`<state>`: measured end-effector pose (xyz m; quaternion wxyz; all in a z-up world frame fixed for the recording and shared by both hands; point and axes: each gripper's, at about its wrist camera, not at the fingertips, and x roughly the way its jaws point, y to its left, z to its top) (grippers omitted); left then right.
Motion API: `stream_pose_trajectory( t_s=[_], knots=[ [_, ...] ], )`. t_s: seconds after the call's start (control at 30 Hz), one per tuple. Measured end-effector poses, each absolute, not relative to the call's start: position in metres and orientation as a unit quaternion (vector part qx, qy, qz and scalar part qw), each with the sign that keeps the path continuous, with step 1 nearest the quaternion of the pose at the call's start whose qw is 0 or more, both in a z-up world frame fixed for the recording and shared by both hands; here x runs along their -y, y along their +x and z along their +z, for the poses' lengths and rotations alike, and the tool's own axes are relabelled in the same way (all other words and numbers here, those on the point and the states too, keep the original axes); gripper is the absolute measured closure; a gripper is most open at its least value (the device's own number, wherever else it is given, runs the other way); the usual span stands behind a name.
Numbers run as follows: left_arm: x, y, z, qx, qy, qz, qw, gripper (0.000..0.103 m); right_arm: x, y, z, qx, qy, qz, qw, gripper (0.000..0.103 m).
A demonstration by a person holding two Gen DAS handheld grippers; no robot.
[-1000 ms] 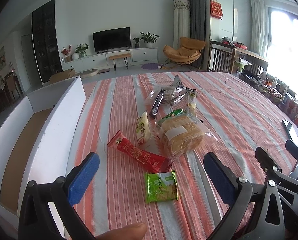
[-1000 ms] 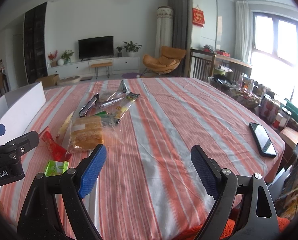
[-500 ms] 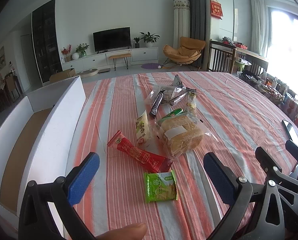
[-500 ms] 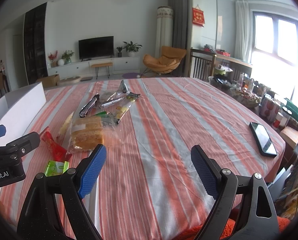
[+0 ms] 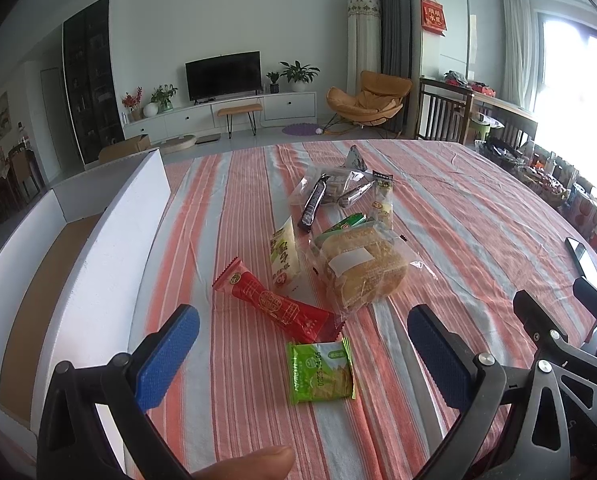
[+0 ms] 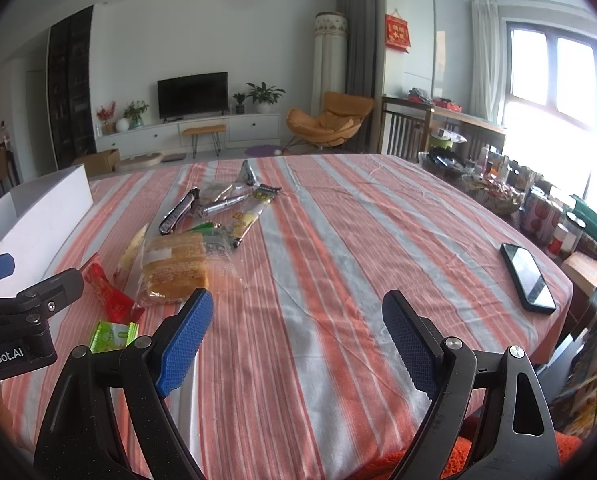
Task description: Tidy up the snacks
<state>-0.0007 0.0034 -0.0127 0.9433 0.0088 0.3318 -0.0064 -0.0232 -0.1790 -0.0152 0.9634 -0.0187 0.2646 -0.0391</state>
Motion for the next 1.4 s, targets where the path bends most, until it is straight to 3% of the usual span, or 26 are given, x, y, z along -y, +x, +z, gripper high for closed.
stream_pose_trajectory(
  t_s=[0.4,0.97,1.4],
  knots=[
    [-0.003,0.000,-0.005,-0.322,0.019,0.009,0.946,0.000,0.174,-0.019,-0.015,-0.272,-0.011,-0.023,0.962,0.014],
    [0.023,0.035,-0.007,-0.345,0.054,0.042,0.936,0.000,0.215,0.010,-0.035,-0.365,0.120,0.037,0.922,0.014],
    [0.026,0.038,-0.011,-0.356,0.052,0.036,0.932,0.000,0.220,0.013,-0.037,-0.370,0.130,0.038,0.919,0.014]
  ],
)
